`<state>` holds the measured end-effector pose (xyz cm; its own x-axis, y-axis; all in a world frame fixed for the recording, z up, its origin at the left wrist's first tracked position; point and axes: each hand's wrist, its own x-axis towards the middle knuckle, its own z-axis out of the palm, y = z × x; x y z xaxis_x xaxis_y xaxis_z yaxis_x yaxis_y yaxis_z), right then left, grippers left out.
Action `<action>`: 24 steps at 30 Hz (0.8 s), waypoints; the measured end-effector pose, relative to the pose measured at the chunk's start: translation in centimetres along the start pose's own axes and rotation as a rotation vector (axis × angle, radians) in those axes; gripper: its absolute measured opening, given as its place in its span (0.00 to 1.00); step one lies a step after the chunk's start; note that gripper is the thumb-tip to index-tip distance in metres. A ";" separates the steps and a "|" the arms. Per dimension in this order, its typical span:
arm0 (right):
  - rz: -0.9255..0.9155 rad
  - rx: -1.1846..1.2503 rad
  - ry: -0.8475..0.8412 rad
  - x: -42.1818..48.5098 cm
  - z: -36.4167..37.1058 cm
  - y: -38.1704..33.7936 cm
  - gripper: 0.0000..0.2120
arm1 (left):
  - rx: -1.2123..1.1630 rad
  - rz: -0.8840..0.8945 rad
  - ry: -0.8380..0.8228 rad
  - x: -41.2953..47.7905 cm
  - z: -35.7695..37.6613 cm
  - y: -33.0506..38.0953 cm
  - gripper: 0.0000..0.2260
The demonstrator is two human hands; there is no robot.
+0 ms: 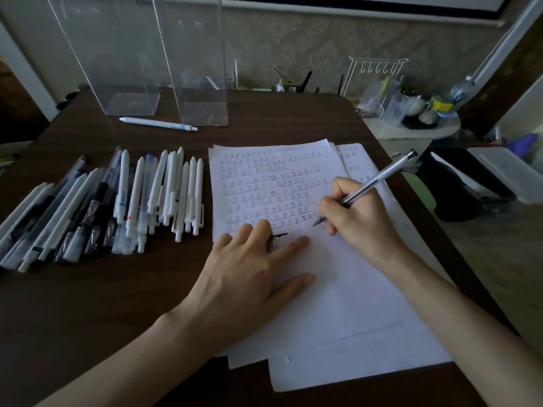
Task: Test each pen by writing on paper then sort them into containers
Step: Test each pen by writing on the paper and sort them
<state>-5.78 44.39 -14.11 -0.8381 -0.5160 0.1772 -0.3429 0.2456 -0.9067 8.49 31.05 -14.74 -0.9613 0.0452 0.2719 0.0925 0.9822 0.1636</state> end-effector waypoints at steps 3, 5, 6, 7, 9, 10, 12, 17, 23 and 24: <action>-0.013 -0.034 -0.004 0.1 0.1 0.2 0.14 | 0.015 -0.008 -0.005 0.1 0.1 0.0 0.24; -0.026 -0.071 -0.010 0.0 0.3 0.2 0.15 | 0.017 -0.015 -0.021 0.1 0.1 0.0 0.24; -0.034 -0.085 -0.002 0.0 0.3 0.2 0.15 | 0.016 -0.019 -0.030 0.1 0.0 0.0 0.24; -0.042 -0.089 0.011 0.0 0.3 0.1 0.15 | 0.013 -0.021 -0.035 0.1 0.0 0.0 0.24; -0.052 -0.093 0.024 0.0 0.3 0.0 0.15 | 0.008 -0.022 -0.039 0.1 0.0 0.1 0.24; -0.052 -0.098 0.019 0.0 0.3 -0.1 0.15 | 0.006 -0.024 -0.040 0.1 0.0 0.1 0.24; -0.046 -0.101 0.004 0.0 0.3 0.0 0.15 | 0.006 -0.027 -0.044 0.0 -0.1 0.1 0.24; -0.040 -0.079 -0.001 -0.1 0.3 -0.2 0.14 | 0.000 -0.029 -0.049 0.1 -0.1 0.1 0.24; -0.046 -0.062 0.011 0.0 0.3 -0.1 0.14 | -0.003 -0.031 -0.042 0.0 0.0 0.1 0.24; -0.050 -0.060 0.008 0.0 0.2 0.0 0.14 | 0.001 -0.030 -0.042 0.0 0.0 0.1 0.24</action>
<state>-5.66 44.22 -14.15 -0.8227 -0.5220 0.2250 -0.4089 0.2684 -0.8722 8.50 31.10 -14.74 -0.9737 0.0235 0.2267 0.0634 0.9834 0.1702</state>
